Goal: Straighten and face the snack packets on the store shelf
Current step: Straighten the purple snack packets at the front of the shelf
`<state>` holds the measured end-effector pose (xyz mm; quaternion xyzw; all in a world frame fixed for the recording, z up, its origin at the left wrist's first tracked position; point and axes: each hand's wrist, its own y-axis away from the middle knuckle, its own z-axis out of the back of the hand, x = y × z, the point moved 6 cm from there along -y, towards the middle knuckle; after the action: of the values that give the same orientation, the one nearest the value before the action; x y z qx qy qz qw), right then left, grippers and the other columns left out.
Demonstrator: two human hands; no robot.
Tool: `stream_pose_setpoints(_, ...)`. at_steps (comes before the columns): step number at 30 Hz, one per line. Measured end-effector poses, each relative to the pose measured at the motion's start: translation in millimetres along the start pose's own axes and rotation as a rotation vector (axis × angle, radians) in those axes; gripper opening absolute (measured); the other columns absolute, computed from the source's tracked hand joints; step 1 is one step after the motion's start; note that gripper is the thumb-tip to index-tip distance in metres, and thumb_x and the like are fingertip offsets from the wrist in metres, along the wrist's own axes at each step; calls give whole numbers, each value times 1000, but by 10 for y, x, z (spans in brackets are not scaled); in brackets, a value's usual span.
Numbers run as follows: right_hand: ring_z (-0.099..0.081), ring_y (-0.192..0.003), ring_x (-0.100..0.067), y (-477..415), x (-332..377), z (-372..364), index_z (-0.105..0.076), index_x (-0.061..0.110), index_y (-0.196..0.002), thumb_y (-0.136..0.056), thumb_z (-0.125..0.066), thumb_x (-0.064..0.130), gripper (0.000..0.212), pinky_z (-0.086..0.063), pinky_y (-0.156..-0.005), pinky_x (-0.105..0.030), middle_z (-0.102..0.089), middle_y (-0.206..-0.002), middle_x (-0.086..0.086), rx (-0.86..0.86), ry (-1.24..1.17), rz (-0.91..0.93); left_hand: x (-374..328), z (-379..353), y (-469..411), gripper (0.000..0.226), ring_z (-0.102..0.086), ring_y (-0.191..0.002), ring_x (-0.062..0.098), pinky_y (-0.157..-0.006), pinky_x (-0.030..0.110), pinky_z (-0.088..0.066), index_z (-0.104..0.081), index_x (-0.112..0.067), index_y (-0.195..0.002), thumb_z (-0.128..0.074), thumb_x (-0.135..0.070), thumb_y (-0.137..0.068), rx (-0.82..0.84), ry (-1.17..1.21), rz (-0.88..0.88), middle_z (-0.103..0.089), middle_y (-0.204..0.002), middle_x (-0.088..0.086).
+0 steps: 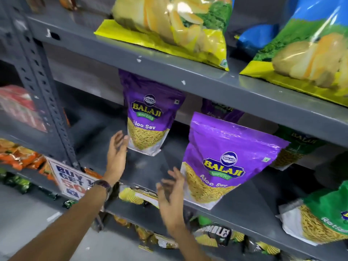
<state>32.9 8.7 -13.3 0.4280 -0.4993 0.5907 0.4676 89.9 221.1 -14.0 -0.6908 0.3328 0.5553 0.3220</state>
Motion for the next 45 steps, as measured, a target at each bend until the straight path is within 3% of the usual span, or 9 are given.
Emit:
stream_pose_setpoints(5,-44,-116,-12,-901,65,-467,-26,21,-137,-81,-68,7,71,-40,-101,-30,-42,-128,0,-25,-56,-146,-55,22,-554,76,-35,-137,20,-113,44,-32,-30,-34,-143,-54,-62,-77,159,-219,13,-29,-154,-1)
stream_pose_setpoints(8,-44,-122,-18,-1317,94,-481,-23,11,-142,-75,-72,6,83,-38,-107,-38,-44,-132,-3,-65,-26,-180,-134,-133,-668,82,-42,-132,10,-111,33,-36,-34,-38,-139,-55,-72,-68,293,-224,-12,-43,-147,-5)
stream_pose_setpoints(10,-52,-113,-19,-1480,100,-489,-30,7,-138,-74,-72,-1,77,-45,-101,-34,-52,-127,-8,-20,-64,-180,-123,-265,-673,72,-58,-115,3,-98,24,-48,-45,-34,-130,-62,-67,-68,388,-90,1,-58,-130,-8)
stream_pose_setpoints(12,-60,-97,-19,-1542,102,-499,-39,9,-126,-76,-69,-3,59,-52,-90,-27,-57,-118,-12,29,-100,-181,-79,-276,-709,61,-63,-107,5,-94,29,-52,-51,-42,-121,-66,-66,-66,359,-32,17,-64,-120,-10)
stream_pose_setpoints(16,-60,-85,-9,-1448,84,-492,-42,14,-110,-78,-67,-3,44,-52,-67,-10,-60,-111,-15,-18,-141,-165,104,-134,-768,75,-59,-117,18,-99,46,-48,-49,-38,-125,-64,-75,-62,340,-98,84,-59,-130,2)
stream_pose_setpoints(25,-62,-87,0,-1002,137,-481,-42,16,-108,-79,-71,13,41,-52,-64,-9,-64,-98,4,-34,-37,-131,89,136,-536,52,-57,-118,18,-98,48,-49,-49,-53,-105,-61,-79,-60,398,-156,147,-55,-130,1)
stream_pose_setpoints(32,-63,-87,1,-694,199,-438,-44,19,-108,-79,-72,18,40,-52,-66,-9,-66,-101,1,-10,43,-108,-20,320,-175,78,-58,-116,16,-98,45,-49,-48,-37,-115,-62,-82,-52,382,-120,137,-56,-129,3)
stream_pose_setpoints(38,-61,-73,16,-570,242,-422,-43,31,-89,-80,-71,19,32,-51,-64,-7,-64,-90,13,5,101,-99,-141,379,-5,100,-56,-116,15,-98,40,-49,-45,-27,-124,-60,-86,-45,388,-143,128,-55,-129,2)
stream_pose_setpoints(45,-63,-81,12,-508,238,-419,-43,21,-105,-79,-72,19,39,-52,-66,-9,-65,-96,10,2,74,-98,-182,385,44,102,-55,-115,15,-95,36,-49,-45,-28,-121,-58,-89,-40,375,-157,132,-55,-122,-1)
